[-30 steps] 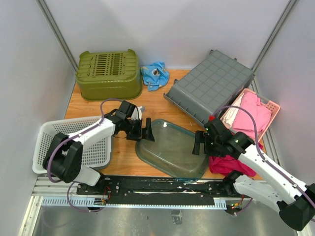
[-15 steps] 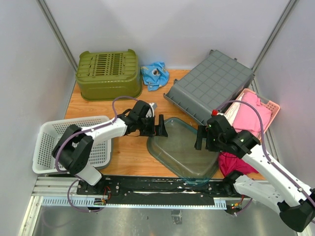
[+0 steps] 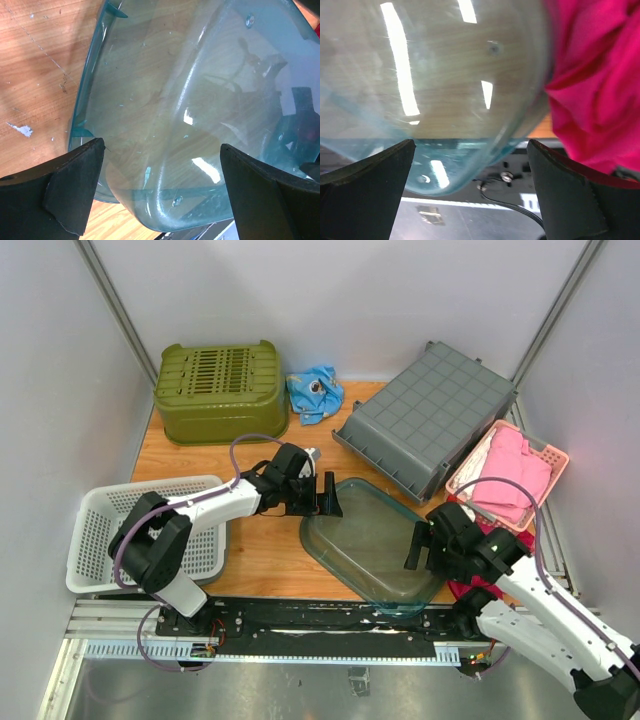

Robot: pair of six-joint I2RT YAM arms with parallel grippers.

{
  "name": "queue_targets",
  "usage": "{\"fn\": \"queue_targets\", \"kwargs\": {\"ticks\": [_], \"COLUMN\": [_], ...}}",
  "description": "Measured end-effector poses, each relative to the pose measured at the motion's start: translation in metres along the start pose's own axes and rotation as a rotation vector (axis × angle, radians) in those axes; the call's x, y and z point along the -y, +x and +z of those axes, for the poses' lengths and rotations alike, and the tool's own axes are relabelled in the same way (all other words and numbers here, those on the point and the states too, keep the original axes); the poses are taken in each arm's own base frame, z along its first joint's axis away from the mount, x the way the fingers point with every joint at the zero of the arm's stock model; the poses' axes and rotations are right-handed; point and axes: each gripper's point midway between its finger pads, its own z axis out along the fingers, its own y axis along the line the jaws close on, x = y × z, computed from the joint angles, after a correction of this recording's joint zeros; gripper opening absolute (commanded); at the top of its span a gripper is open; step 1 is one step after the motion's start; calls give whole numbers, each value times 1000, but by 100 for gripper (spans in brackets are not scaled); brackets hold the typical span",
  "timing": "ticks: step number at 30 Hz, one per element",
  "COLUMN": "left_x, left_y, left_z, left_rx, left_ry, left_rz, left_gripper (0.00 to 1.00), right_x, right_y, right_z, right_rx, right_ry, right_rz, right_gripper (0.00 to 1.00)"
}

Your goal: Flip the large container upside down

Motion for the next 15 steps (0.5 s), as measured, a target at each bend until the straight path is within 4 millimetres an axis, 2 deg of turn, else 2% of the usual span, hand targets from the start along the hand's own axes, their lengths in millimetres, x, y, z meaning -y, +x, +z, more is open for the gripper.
{"fn": "queue_targets", "kwargs": {"ticks": [4, 11, 15], "left_x": [0, -6, -11], "left_y": [1, 6, 11], "left_z": [0, -9, -15], "left_rx": [-2, -18, -29], "left_ry": [-2, -37, -67], "left_rz": [3, 9, 12], "left_gripper": [99, 99, 99], "right_x": [-24, -32, -36], "right_y": [3, -3, -13], "right_z": [10, 14, 17], "right_rx": [13, 38, 43], "right_ry": [-148, -192, -181], "right_rz": [60, 50, 32], "right_gripper": [96, 95, 95]}}
